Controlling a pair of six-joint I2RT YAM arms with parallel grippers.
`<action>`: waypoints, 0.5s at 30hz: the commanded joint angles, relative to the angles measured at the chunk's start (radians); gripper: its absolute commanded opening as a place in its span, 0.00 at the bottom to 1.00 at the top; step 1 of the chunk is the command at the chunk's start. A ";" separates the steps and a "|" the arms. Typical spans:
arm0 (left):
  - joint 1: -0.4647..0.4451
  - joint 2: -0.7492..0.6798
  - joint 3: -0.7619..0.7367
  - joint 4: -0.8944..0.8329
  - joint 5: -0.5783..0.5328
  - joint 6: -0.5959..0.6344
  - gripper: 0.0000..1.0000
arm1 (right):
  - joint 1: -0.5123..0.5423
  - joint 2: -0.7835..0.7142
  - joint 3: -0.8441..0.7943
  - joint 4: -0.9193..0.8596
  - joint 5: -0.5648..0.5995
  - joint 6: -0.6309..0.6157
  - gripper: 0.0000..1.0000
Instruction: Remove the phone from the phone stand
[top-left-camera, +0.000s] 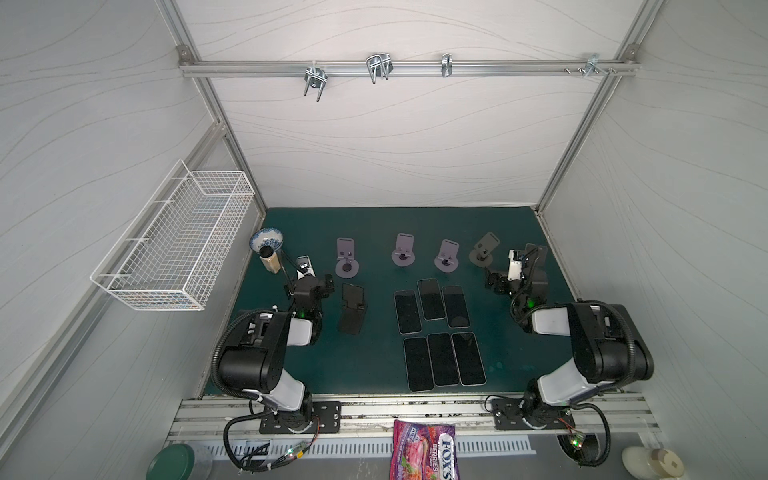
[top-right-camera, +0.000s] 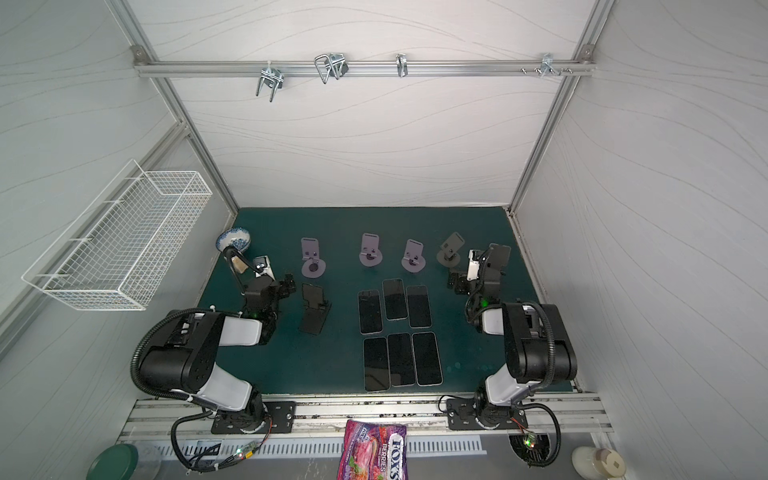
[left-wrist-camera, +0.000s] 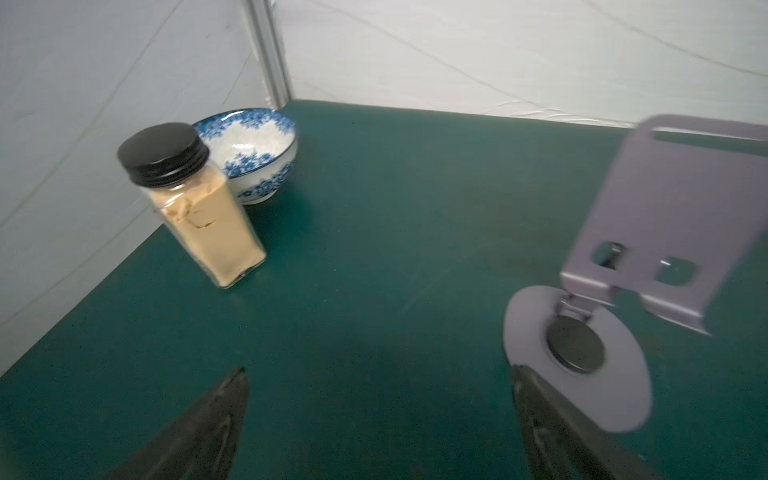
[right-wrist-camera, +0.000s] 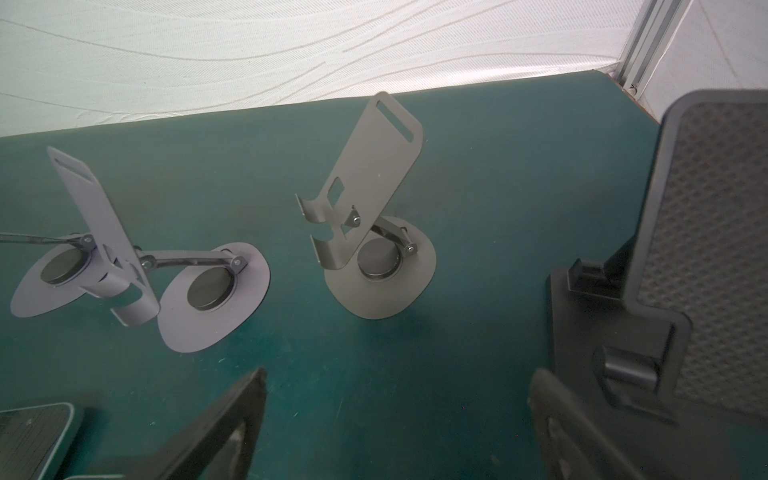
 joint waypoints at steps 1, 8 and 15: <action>-0.032 0.029 -0.052 0.215 -0.062 0.059 0.99 | 0.006 0.009 0.005 -0.010 0.010 -0.016 0.99; 0.005 0.013 0.044 0.015 -0.027 0.025 0.99 | 0.007 0.009 0.005 -0.011 0.013 -0.015 0.99; 0.041 0.006 0.083 -0.077 0.027 -0.004 0.99 | 0.008 0.009 0.005 -0.011 0.014 -0.016 0.99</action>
